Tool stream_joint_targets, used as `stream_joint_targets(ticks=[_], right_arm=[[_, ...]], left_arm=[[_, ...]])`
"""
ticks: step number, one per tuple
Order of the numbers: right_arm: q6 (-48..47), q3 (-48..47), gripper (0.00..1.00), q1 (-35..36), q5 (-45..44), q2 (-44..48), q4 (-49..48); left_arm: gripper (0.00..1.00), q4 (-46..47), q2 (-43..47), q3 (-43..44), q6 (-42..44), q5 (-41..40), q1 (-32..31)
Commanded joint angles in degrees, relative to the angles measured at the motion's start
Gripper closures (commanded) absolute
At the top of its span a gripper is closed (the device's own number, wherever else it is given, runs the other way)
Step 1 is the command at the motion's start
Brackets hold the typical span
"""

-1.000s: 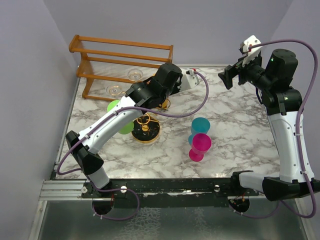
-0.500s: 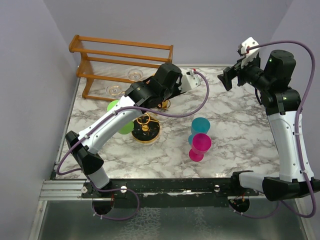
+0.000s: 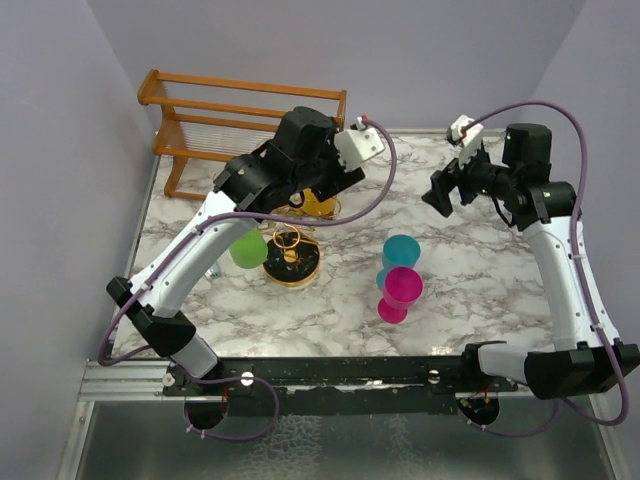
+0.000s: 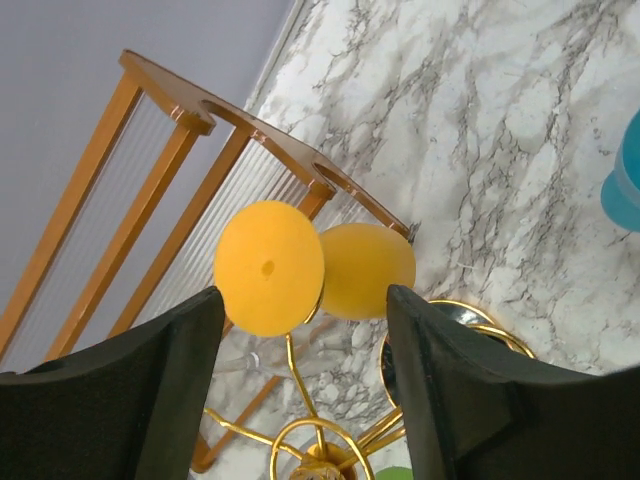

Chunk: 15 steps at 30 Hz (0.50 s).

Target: Place the wine glass upside down on the wine glass rack

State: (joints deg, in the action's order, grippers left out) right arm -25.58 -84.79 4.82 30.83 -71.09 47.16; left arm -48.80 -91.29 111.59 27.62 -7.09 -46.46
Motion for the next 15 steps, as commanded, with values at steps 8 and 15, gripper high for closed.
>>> stream_joint_targets(ticks=[8, 15], right_arm=[[-6.1, 9.9, 0.14, 2.1, 3.1, -0.9, 7.7], [-5.9, 11.8, 0.21, 3.8, 1.3, -3.3, 8.1]], left_arm=[[0.03, 0.8, 5.7, 1.3, -2.8, 0.8, 7.8], [0.03, 1.0, 7.0, 2.1, -1.4, -3.0, 9.1]])
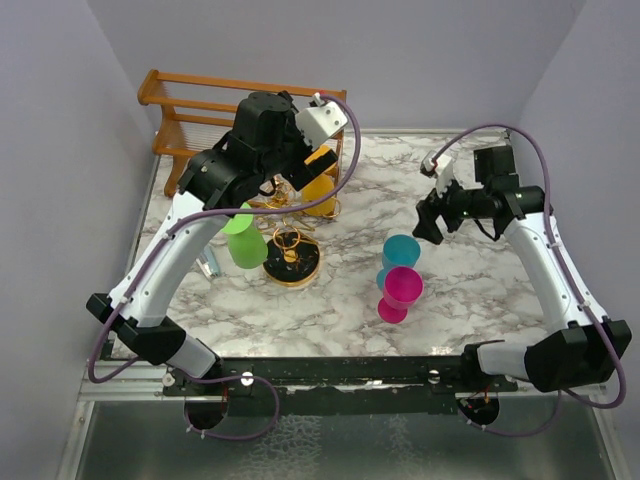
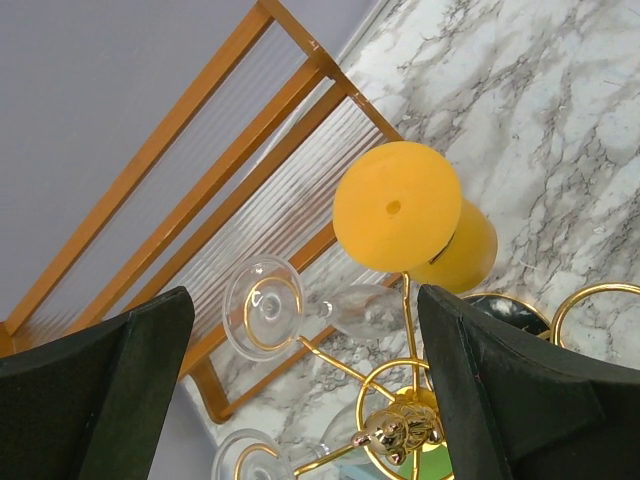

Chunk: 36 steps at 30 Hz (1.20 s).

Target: Place the wine glass upside down on the wine glass rack

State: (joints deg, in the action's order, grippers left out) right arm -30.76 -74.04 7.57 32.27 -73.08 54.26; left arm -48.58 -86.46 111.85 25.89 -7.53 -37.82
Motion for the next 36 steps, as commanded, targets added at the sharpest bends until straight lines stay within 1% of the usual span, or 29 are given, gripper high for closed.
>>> stream_joint_targets(ticks=[1, 3, 6, 10, 16, 22, 28, 29, 32, 36], right_arm=[[-0.7, 1.2, 0.22, 1.4, -0.6, -1.7, 1.1], [-0.6, 1.3, 0.27, 2.2, -1.5, -2.4, 1.2], [-0.3, 1.5, 0.36, 4.2, -3.7, -3.5, 1.4], [0.3, 2.3, 0.46, 8.3, -8.1, -5.0, 1.3], [1.1, 2.7, 0.62, 11.2, -13.8, -7.3, 0.0], [0.9, 1.8, 0.76, 11.9, -13.7, -8.5, 0.0], [-0.1, 0.9, 0.97, 11.9, -12.6, -9.4, -1.0], [-0.3, 0.6, 0.99, 11.9, -12.8, -9.4, -1.6], [-0.2, -0.7, 0.99, 11.9, -15.3, -9.2, -4.2], [0.2, -3.1, 0.99, 11.9, -24.0, -8.9, -10.0]], left_arm=[[0.03, 0.8, 2.4, 2.0, 0.4, -2.6, 0.5], [0.03, 0.7, 2.8, 2.1, 0.4, -2.4, 0.6], [0.03, 0.8, 3.4, 1.3, 0.6, -2.0, 0.7], [0.03, 1.2, 3.9, 0.3, 0.7, -2.1, 0.8], [0.03, 1.3, 4.3, -0.5, 0.8, -1.7, 0.8], [0.03, 1.5, 4.8, -1.4, 1.2, -2.2, 0.8], [0.02, 1.7, 4.6, -1.6, 1.4, -2.4, 0.8], [0.02, 1.8, 4.5, -1.6, 1.4, -2.5, 0.8], [0.02, 1.9, 4.3, -1.6, 1.0, -2.6, 1.0], [0.02, 2.1, 4.1, -1.9, 0.0, -1.6, 1.5]])
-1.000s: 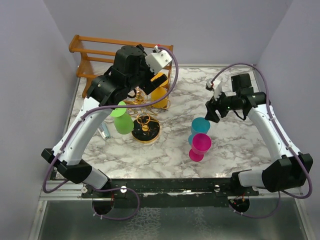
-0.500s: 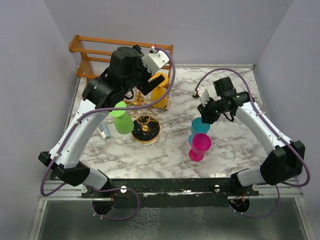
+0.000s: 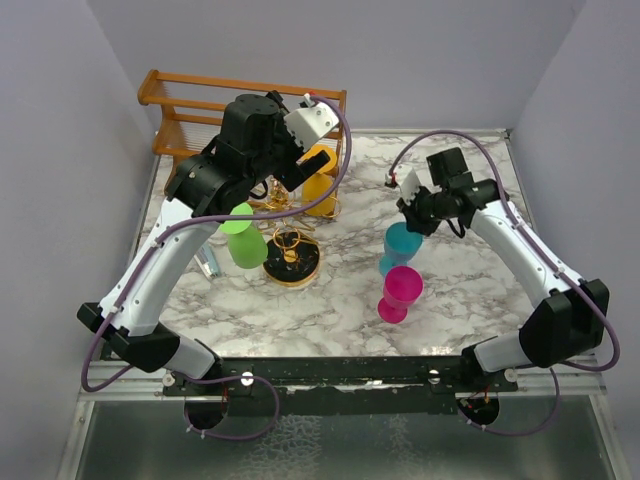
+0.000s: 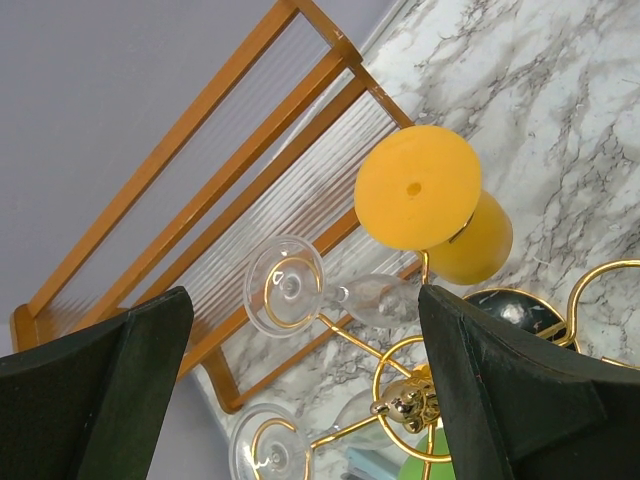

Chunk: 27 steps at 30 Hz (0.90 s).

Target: Place the wine glass upside down on the wine glass rack

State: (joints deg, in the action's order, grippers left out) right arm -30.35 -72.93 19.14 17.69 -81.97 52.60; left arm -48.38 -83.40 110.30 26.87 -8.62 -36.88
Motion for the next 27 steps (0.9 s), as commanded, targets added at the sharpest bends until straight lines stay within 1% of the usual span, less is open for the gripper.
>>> stream_joint_targets(ticks=[1, 3, 5, 9, 14, 16, 18, 22, 24, 27], right_arm=[[-0.2, -5.0, 0.99, 0.3, -12.7, -0.2, -9.8], [-0.4, -6.8, 0.99, 0.2, -18.5, -0.6, -12.7], [-0.7, -8.7, 0.99, 0.0, -22.4, -1.0, -15.2], [-0.8, -11.6, 0.99, -1.0, -26.0, -0.5, -20.1], [-0.9, -14.1, 0.99, -1.1, -29.4, 0.6, -26.6], [-0.5, -16.4, 0.99, -1.1, -28.9, 0.8, -27.4], [0.3, -18.7, 0.99, -1.1, -27.3, 1.2, -27.9], [1.8, -22.8, 0.99, -1.1, -19.8, 2.8, -28.3], [1.8, -24.5, 0.99, -1.1, -15.3, 3.7, -28.4], [2.9, -29.0, 0.99, -1.1, -12.6, 3.2, -27.2]], left_arm=[[0.01, 2.1, 1.0, -0.4, -1.3, -0.3, 0.7], [0.01, 2.3, 1.0, -0.4, -1.8, 0.2, 0.8], [0.01, 2.4, 1.1, -0.4, -2.4, 0.8, 1.1], [0.01, 2.6, 1.2, -0.6, -4.4, 2.9, 2.4], [0.01, 2.0, 0.5, 1.7, -7.1, 11.5, 5.6], [0.01, 2.3, 0.6, 2.2, -8.2, 15.8, 6.6], [0.01, 3.1, 0.8, 2.1, -9.7, 18.1, 7.4], [0.01, 5.9, 1.4, 1.3, -13.8, 20.4, 8.1], [0.01, 7.9, 1.2, 1.5, -17.5, 20.1, 8.5], [0.03, 10.9, 0.0, 2.8, -23.4, 23.0, 10.5]])
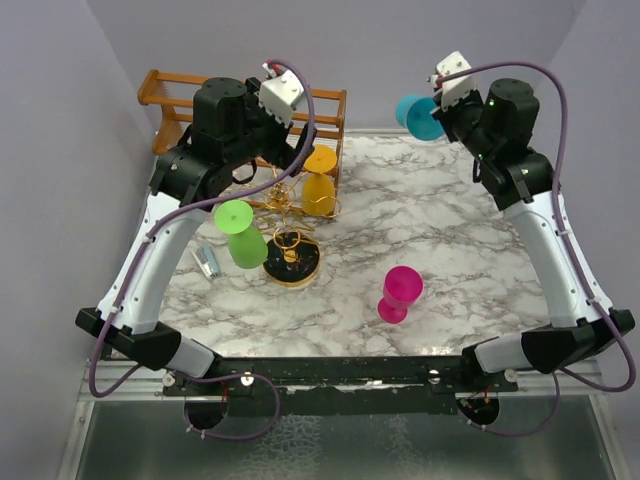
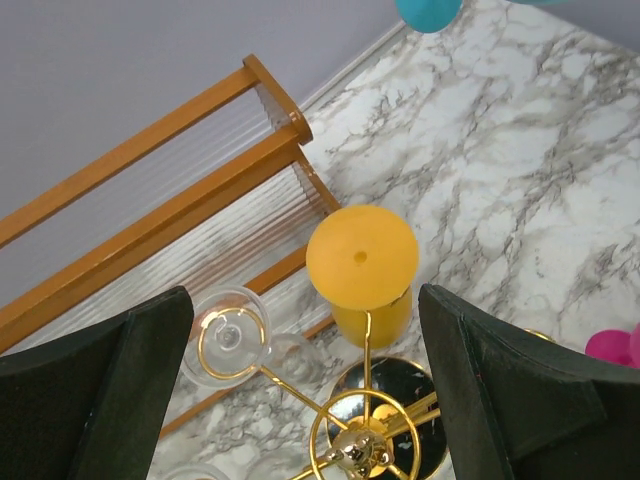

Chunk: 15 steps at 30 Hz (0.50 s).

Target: Place the wine glass upside down on the wine glass rack

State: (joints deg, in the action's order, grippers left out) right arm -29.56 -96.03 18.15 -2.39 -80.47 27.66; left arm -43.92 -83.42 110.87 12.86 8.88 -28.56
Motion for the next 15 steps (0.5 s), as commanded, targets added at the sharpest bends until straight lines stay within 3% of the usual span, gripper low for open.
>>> stream_joint_targets(ticks=[1, 5, 15], right_arm=[[2.5, -7.2, 0.99, -0.1, 8.1, 1.5, -1.9], [6.1, -11.9, 0.99, -0.1, 13.5, 1.5, 0.5], [13.4, -15.1, 0.99, -0.3, 27.9, 3.2, 4.1]], left_arm=[[0.03, 7.7, -0.1, 2.2, -11.0, 6.6, 2.5], [0.04, 14.5, 0.0, 1.1, -16.2, 10.5, 3.1], [0.07, 20.1, -4.8, 3.7, -34.5, 22.1, 8.2]])
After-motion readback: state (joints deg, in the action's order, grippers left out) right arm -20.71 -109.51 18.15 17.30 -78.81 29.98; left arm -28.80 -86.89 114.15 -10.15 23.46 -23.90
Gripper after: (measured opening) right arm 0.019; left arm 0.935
